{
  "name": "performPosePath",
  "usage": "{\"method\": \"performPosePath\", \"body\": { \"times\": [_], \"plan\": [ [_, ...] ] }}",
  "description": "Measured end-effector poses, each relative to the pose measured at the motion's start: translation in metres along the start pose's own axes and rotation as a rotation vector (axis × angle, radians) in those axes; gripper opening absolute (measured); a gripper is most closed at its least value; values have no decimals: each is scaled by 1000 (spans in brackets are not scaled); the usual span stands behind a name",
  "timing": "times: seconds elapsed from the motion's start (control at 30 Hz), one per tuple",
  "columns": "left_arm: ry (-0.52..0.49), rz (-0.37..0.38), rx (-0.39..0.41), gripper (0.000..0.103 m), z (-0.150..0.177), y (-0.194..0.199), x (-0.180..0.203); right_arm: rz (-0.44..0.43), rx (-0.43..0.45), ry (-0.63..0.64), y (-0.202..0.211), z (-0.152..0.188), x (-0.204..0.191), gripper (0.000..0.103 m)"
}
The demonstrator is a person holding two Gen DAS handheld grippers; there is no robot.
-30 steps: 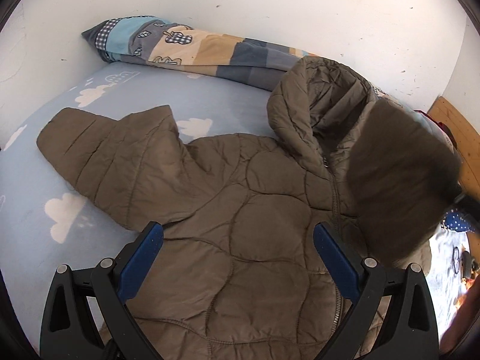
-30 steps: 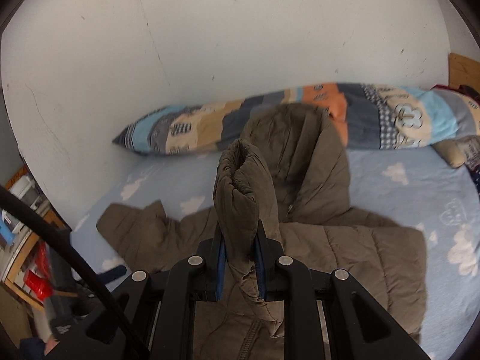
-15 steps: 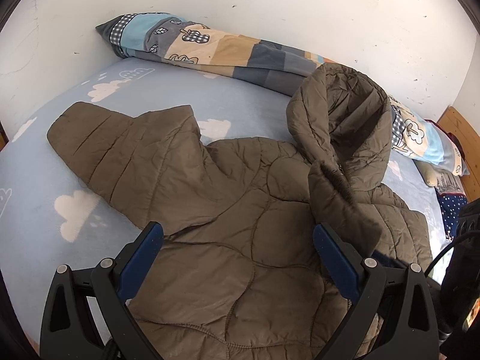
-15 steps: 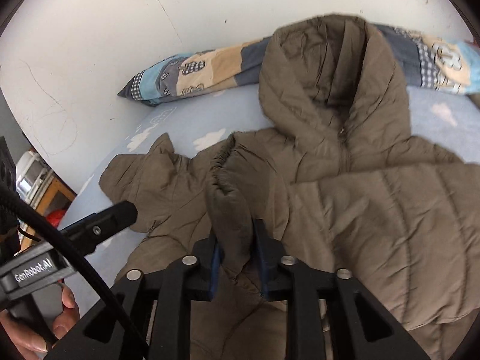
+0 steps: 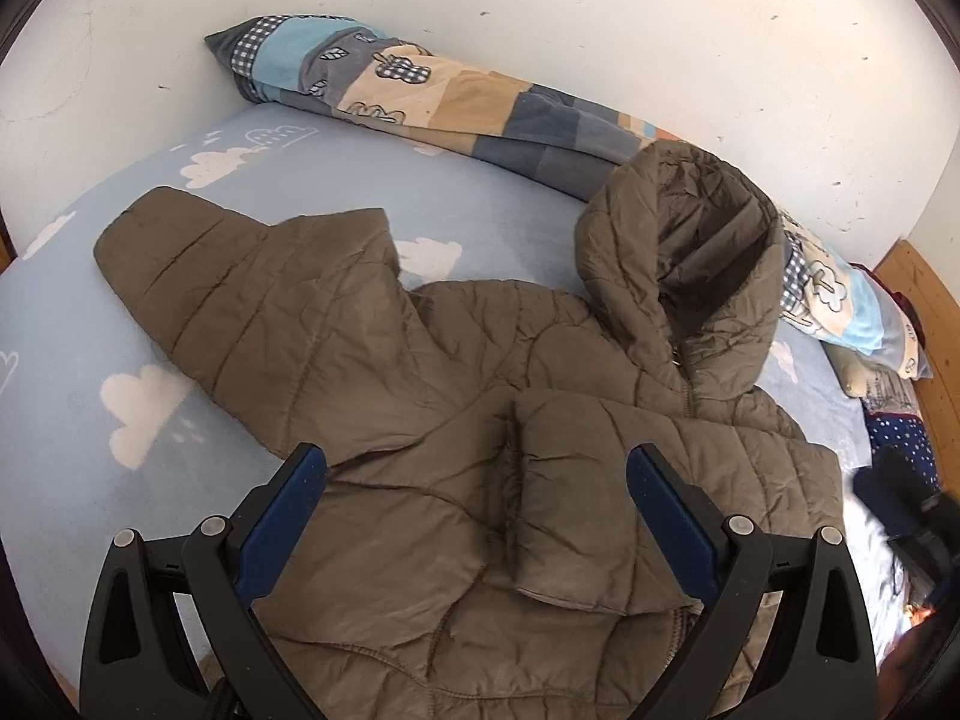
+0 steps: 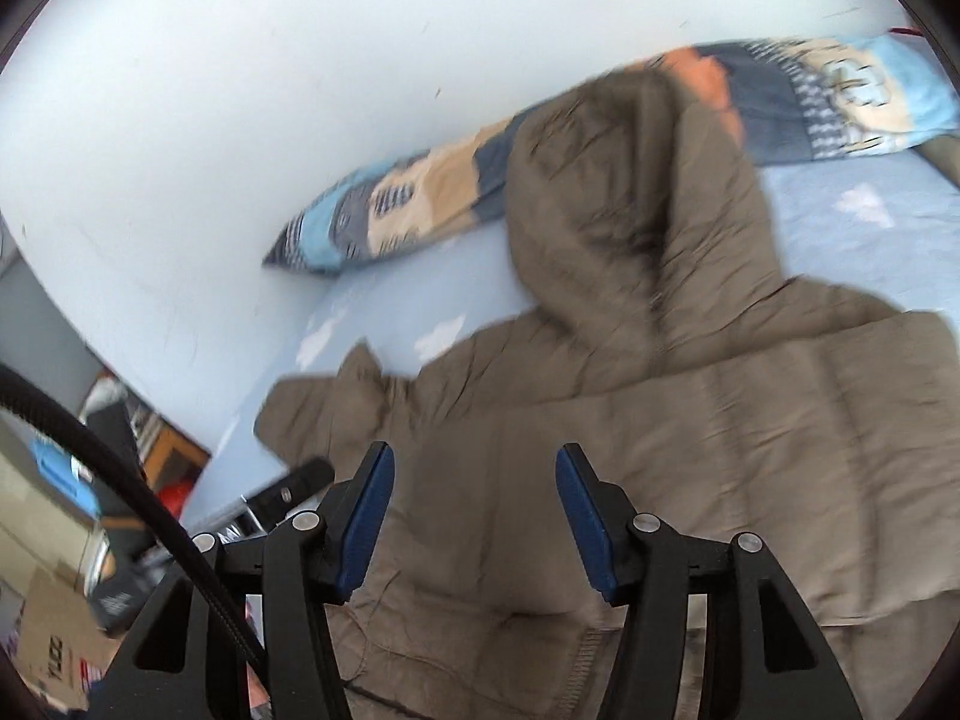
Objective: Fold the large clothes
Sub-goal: 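Open the right gripper and release the sleeve onto the jacket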
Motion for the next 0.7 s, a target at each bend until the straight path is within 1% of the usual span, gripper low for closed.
{"method": "performPosePath", "body": {
  "times": [0.03, 0.1, 0.17, 0.23, 0.27, 0.33, 0.4, 0.43, 0.5, 0.53, 0.57, 0.7],
  "plan": [
    [-7, 11, -2, 100, 1, 0, 4, 13, 21, -14, 11, -7, 6, 61],
    [-32, 32, -14, 100, 7, -1, 14, 70, 61, -57, 41, -19, 29, 61],
    [-70, 67, -52, 100, 18, -5, 27, 110, 83, -103, 70, -24, 53, 61],
    [-86, 100, -110, 100, 33, -11, 38, 179, 116, -182, 105, -20, 90, 61],
    [-87, 108, -132, 100, 39, -13, 41, 211, 125, -221, 115, -18, 106, 61],
    [-80, 120, -183, 100, 53, -20, 47, 274, 132, -346, 132, -5, 148, 62],
    [-88, 118, -213, 100, 63, -26, 53, 311, 114, -444, 136, 8, 175, 62],
    [-102, 115, -222, 99, 67, -30, 56, 309, 97, -479, 135, 14, 183, 62],
    [-140, 100, -229, 95, 73, -38, 63, 293, 67, -541, 128, 26, 193, 62],
    [-154, 89, -230, 95, 75, -43, 65, 265, 50, -569, 121, 30, 194, 62],
    [-170, 72, -229, 95, 76, -52, 67, 247, 36, -586, 115, 33, 194, 62],
    [-218, -9, -206, 95, 74, -78, 60, 248, -5, -566, 95, 42, 198, 57]
  ]
}}
Point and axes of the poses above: each gripper's, at about its wrist camera, not at the fingertips, and y roughly against the way its jaws point, x to its right, z to its underside, the point moved 10 cm from there along -y, roughly the way its jaws point, and after that the axes turned 9 degrees about x, right-handed, at the moved point
